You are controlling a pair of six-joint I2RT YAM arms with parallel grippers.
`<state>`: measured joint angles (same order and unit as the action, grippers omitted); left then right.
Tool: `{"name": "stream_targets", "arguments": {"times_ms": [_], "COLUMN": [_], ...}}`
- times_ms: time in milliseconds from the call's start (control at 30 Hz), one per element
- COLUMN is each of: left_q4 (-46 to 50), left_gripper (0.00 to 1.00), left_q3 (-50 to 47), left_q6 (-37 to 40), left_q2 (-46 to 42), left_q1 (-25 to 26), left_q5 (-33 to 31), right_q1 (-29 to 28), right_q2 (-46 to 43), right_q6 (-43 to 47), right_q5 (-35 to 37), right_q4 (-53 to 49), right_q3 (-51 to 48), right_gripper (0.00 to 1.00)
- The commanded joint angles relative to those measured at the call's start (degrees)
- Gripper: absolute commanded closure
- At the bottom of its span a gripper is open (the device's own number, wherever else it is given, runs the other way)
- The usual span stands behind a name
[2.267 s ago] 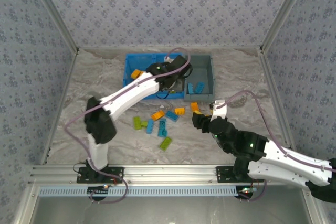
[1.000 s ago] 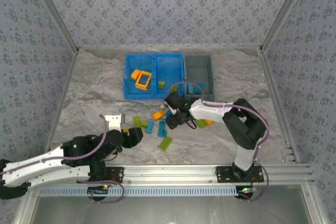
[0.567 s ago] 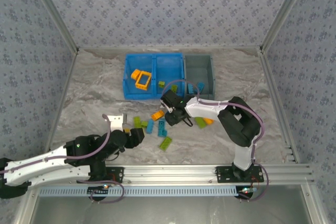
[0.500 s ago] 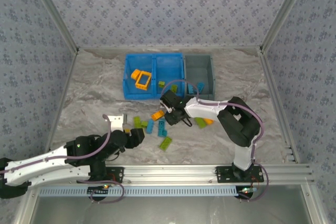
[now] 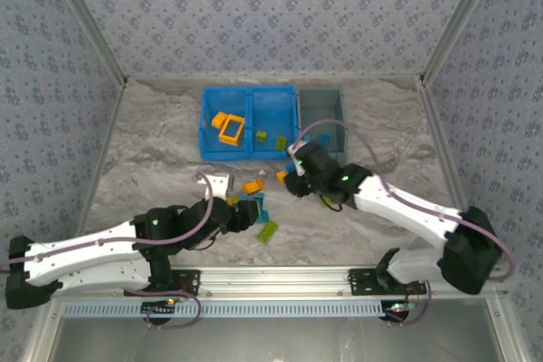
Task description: Sort the legos into containers by color
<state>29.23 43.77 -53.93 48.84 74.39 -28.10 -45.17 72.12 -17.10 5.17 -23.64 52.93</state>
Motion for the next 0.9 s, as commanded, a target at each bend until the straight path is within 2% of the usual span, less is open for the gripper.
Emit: {"name": "stream_targets", "arguments": {"times_ms": [0, 133, 367, 533, 667, 867], "left_q4": [-6.1, -8.6, -2.4, -1.0, -0.1, 2.2], "left_gripper": [0.24, 0.24, 0.24, 0.23, 0.23, 0.23], "left_q3": [5.5, 13.8, 31.2, 34.6, 35.0, 34.0], "left_q6": [6.2, 11.8, 18.7, 18.2, 17.6, 15.7], "left_q2": [4.7, 13.0, 28.7, 33.2, 34.3, 34.5], "left_q1": [0.5, 0.5, 0.7, 0.4, 0.3, -0.5], "left_q5": [0.6, 0.6, -0.6, -0.5, -0.2, -0.6], "right_q1": [7.4, 16.0, 23.1, 26.6, 27.1, 26.1], "right_q2": [0.1, 8.8, 31.9, 43.0, 49.5, 50.6], "right_q6": [-3.2, -3.7, -5.8, -7.1, -6.4, -5.8], "right_q5": [0.3, -1.0, -0.8, -3.1, -4.8, -4.3], "right_q4": [-4.1, -4.8, -12.8, -14.7, -17.6, -18.7], "right_q3": [1.7, 9.7, 32.3, 42.1, 49.1, 51.0], "right_gripper": [0.70, 0.71, 0.72, 0.70, 0.66, 0.45]}}
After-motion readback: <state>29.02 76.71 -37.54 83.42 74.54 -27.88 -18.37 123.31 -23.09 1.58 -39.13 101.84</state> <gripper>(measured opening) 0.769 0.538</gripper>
